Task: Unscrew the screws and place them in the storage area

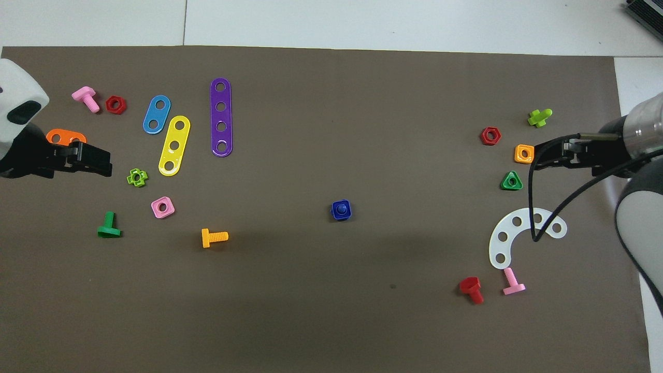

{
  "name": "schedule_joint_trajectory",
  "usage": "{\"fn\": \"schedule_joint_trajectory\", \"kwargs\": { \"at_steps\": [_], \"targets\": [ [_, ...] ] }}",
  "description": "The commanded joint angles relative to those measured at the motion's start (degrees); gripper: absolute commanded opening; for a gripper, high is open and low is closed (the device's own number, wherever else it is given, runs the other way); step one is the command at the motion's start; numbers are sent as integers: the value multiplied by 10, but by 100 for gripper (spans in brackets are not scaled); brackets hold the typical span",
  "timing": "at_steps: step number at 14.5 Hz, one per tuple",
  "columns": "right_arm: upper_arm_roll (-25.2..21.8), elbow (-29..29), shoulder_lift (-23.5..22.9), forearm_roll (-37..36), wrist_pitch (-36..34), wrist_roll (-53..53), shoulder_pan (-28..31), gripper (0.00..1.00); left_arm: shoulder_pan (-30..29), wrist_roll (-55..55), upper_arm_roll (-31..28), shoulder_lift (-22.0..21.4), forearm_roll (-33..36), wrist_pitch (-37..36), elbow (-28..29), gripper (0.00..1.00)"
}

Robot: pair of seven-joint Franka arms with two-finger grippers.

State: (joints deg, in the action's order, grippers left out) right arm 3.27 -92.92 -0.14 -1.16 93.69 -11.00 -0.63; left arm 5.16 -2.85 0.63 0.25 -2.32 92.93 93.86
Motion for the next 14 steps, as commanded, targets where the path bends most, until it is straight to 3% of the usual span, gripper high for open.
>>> {"fn": "schedule_joint_trajectory", "kwargs": {
  "at_steps": [1, 4, 8, 14],
  "targets": [
    [5, -16, 13, 12, 8, -4, 7, 100, 40, -8, -7, 8, -33, 44, 21, 100],
    [5, -16, 13, 12, 8, -4, 7, 100, 114, -124, -8, 64, -39, 116, 17, 100],
    [4, -16, 13, 12, 8, -4, 7, 100, 165, -196, -7, 114, -63, 227, 16, 100],
    [4, -16, 13, 12, 8, -4, 7, 100, 269, -269, -12, 221, -59, 293, -18, 100]
  ]
}}
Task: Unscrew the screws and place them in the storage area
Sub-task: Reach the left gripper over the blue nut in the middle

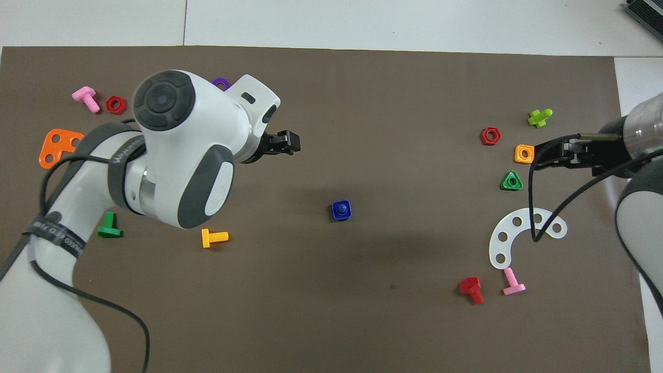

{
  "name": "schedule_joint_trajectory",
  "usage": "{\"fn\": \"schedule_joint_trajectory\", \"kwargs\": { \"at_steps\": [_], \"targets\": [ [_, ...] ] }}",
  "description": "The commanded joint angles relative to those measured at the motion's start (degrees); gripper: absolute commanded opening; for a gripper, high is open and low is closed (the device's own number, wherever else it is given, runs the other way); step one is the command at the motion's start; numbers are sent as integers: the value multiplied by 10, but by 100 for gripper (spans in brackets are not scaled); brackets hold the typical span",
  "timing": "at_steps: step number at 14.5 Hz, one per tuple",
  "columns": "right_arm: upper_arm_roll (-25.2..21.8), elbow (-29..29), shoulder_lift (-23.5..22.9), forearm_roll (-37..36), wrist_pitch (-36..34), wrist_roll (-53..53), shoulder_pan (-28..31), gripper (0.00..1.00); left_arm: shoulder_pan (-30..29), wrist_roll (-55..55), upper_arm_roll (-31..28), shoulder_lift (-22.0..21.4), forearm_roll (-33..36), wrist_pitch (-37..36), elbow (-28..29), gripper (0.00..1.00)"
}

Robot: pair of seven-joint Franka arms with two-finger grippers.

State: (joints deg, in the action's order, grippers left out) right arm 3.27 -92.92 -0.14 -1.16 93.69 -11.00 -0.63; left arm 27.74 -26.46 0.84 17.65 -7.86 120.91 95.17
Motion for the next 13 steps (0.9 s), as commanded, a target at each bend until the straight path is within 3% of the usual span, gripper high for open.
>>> {"fn": "schedule_joint_trajectory", "kwargs": {
  "at_steps": [1, 8, 13],
  "targets": [
    [5, -16, 13, 12, 8, -4, 7, 100, 64, -56, -14, 67, 0, 15, -42, 100],
    [5, -16, 13, 12, 8, -4, 7, 100, 124, -79, -15, 87, 16, 49, -18, 98],
    [5, -16, 13, 12, 8, -4, 7, 100, 142, -79, -15, 86, 17, 84, 22, 91]
  ]
}}
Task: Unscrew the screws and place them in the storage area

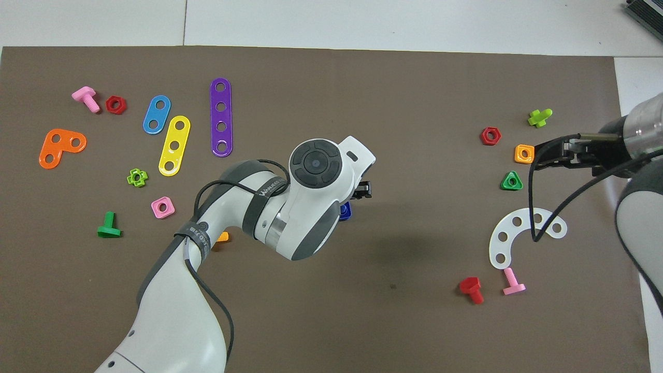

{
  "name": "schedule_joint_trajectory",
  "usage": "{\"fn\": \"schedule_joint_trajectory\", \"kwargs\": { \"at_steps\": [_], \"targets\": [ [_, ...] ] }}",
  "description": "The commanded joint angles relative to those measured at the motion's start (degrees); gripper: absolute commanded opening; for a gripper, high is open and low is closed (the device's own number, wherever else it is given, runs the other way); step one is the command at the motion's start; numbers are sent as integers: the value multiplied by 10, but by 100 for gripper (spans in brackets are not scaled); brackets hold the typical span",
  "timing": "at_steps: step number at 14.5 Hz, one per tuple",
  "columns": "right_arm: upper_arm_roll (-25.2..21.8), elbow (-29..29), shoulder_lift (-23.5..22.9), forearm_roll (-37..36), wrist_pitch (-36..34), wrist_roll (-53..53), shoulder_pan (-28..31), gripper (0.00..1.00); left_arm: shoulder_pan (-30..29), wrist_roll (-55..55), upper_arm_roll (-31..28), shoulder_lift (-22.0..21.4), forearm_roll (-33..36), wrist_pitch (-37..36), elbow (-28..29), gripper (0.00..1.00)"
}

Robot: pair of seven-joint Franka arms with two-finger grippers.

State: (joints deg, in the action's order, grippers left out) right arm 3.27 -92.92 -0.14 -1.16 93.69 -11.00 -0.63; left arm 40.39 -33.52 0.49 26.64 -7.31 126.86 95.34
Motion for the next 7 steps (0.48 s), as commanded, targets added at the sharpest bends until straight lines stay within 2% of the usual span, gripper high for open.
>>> {"fn": "schedule_joint_trajectory", "kwargs": {
  "at_steps": [1, 5, 7],
  "targets": [
    [4, -16, 13, 12, 8, -4, 7, 100, 15, -8, -11, -3, 12, 30, 21, 90],
    [4, -16, 13, 12, 8, -4, 7, 100, 16, -8, -11, -3, 12, 44, 34, 84],
    [4, -16, 13, 12, 8, -4, 7, 100, 16, -7, -11, -3, 14, 54, 47, 84]
  ]
}}
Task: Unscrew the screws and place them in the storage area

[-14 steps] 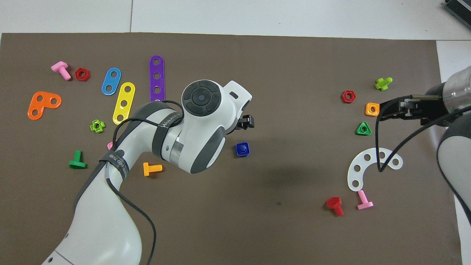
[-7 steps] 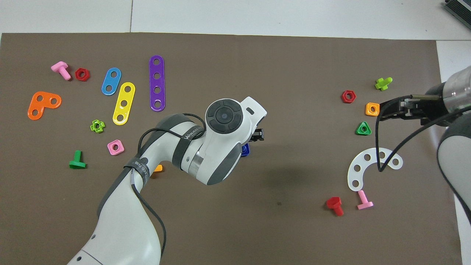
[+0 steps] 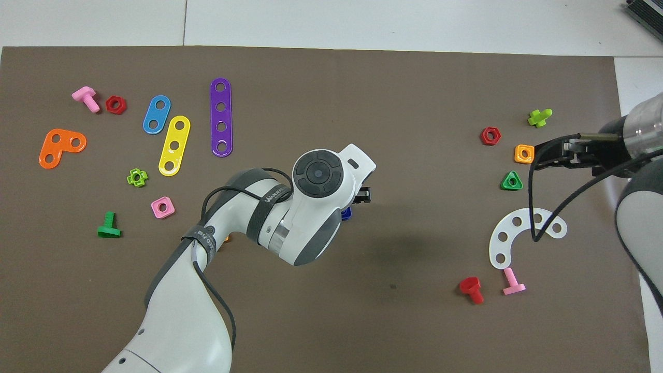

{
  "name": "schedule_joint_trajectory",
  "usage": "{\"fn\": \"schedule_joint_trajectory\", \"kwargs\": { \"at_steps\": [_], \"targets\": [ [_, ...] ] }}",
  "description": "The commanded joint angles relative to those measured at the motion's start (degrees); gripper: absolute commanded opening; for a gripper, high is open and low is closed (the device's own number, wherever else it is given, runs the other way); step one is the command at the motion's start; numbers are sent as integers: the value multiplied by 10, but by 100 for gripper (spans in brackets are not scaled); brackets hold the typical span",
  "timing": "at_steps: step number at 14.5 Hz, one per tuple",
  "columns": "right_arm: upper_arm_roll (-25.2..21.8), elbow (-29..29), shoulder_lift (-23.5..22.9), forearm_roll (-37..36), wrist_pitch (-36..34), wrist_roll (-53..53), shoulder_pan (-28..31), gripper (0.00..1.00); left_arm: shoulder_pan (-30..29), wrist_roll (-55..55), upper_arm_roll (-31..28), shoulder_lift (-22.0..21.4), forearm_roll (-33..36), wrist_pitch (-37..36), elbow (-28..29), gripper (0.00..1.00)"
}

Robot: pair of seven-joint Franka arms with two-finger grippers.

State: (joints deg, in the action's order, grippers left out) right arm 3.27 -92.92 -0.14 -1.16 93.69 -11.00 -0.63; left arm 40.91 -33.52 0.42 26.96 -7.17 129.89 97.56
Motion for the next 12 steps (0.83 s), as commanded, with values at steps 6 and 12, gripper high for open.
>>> {"fn": "schedule_joint_trajectory", "kwargs": {
  "at_steps": [6, 12],
  "targets": [
    [4, -16, 13, 12, 8, -4, 7, 100, 12, -6, -10, -7, 17, 44, 41, 74],
    [5, -16, 13, 12, 8, -4, 7, 100, 21, -6, -10, -9, 17, 35, 42, 52]
  ]
}}
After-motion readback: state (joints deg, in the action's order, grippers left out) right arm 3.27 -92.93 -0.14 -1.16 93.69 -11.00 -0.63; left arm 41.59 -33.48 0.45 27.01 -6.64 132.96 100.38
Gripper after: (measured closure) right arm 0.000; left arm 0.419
